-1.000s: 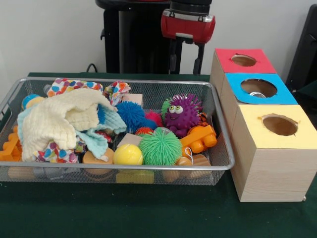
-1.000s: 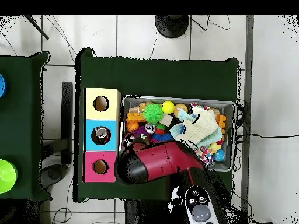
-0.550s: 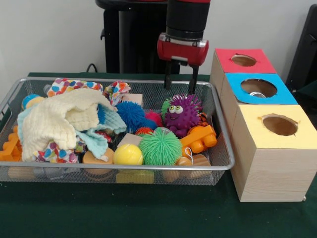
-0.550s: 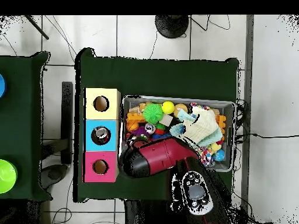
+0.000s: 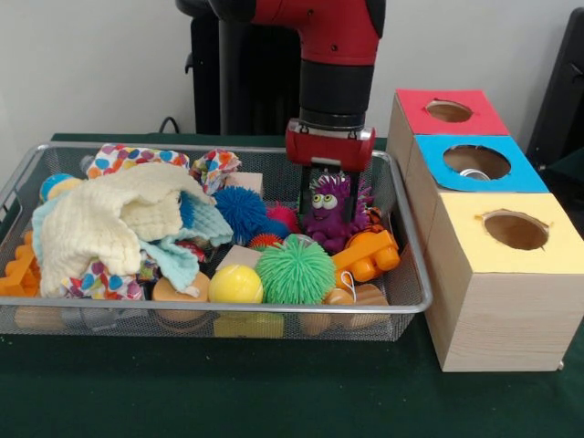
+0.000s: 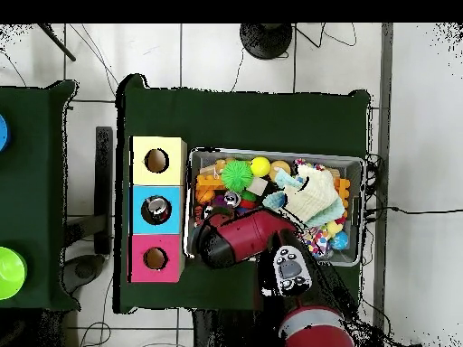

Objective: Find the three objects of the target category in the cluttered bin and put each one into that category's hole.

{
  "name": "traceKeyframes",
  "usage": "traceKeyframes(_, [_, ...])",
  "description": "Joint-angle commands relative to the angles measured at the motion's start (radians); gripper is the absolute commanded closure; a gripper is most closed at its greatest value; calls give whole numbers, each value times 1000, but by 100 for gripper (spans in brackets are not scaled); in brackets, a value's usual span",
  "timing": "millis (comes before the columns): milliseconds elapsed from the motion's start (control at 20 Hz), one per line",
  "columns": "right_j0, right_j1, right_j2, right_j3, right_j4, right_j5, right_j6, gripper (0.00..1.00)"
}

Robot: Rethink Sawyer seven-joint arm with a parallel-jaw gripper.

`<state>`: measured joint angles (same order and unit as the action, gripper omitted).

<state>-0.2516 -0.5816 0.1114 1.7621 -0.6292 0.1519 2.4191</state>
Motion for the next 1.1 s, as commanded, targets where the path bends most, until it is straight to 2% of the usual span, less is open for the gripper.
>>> traceKeyframes(50, [13,88,-40,-120,-39,-69,34,0])
traceKeyframes(300, [25,128,-56,-152,-21,-103,40,0])
traceKeyframes(450, [33,127,-63,-162,-20,-102,36,0])
traceKeyframes(650, [25,145,-43,-189,-40,-93,-1,0])
traceKeyframes(900, [68,158,-68,-179,-50,-118,10,0])
traceKeyframes(1100, [110,123,-97,-134,-27,-109,38,0])
